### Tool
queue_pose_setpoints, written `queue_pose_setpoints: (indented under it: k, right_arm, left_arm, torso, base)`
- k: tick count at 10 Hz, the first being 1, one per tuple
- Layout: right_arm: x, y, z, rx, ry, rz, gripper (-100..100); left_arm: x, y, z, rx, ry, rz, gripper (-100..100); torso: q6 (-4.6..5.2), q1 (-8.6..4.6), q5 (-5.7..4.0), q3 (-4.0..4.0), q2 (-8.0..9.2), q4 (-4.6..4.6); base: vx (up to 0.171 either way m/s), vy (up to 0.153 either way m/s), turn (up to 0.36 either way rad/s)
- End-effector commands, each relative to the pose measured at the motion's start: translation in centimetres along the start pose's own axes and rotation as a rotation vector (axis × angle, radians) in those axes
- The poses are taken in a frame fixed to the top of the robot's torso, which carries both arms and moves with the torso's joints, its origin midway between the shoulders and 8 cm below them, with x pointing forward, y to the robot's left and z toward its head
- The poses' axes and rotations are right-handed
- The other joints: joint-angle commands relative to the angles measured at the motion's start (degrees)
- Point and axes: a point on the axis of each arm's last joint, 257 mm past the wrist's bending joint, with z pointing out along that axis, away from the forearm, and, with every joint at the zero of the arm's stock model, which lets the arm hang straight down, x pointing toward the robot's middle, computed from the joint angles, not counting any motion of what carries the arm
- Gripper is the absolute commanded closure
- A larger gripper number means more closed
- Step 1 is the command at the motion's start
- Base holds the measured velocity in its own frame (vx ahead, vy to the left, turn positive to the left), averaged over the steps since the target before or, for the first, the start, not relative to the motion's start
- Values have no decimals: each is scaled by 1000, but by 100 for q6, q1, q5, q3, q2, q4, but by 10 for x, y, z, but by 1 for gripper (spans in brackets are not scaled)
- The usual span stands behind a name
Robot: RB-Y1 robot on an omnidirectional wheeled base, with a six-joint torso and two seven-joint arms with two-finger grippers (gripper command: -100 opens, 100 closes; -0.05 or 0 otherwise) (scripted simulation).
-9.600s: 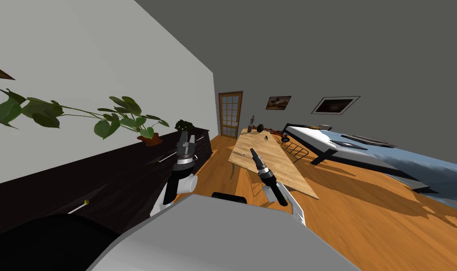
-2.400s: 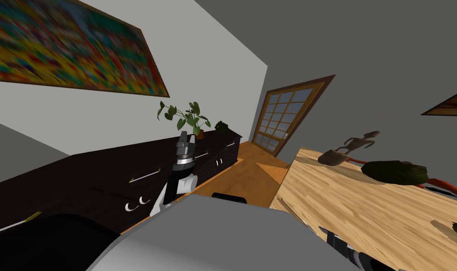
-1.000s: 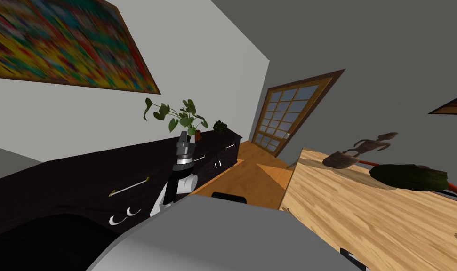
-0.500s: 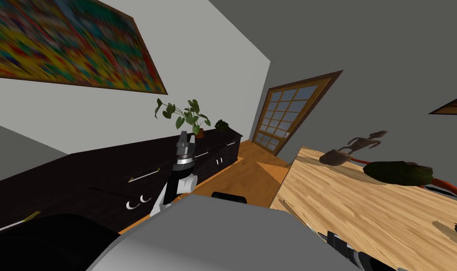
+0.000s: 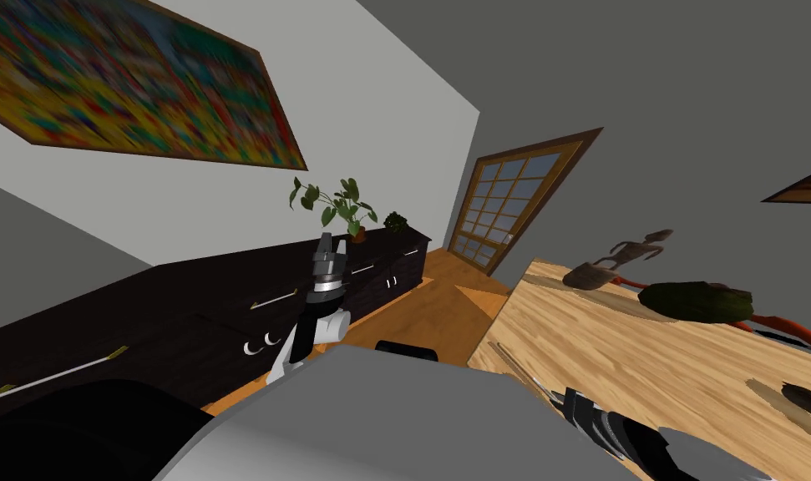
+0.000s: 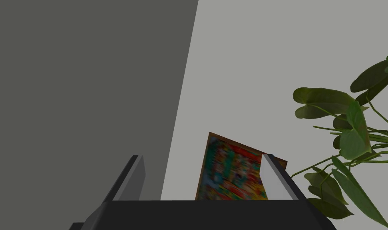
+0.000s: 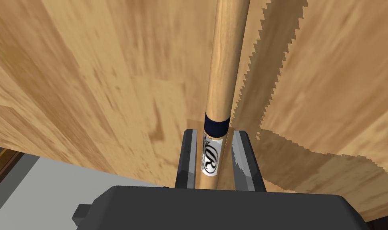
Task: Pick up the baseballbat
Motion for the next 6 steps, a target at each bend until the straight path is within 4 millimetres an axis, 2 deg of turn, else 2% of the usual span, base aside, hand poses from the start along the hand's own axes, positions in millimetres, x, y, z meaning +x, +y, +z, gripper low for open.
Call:
queue_pose_setpoints:
  k: [1,5,6]
  right_arm:
    - [-7,-8,4,-3,15,3,100]
    - [-41,-40,9,14,13,-1,100]
    - [-44,-42,9,17,8,21,100]
  left_arm:
    - [0,0,0,0,0,0,0]
    - [0,0,0,0,0,0,0]
    - [0,0,0,0,0,0,0]
  torso:
    - [0,0,0,0,0,0]
    - [2,-4,0,2,3,1]
    - [1,-2,4,6,10,2]
  base:
    - [-120,6,28]
    - [-110,-1,24]
    - [-99,4,17]
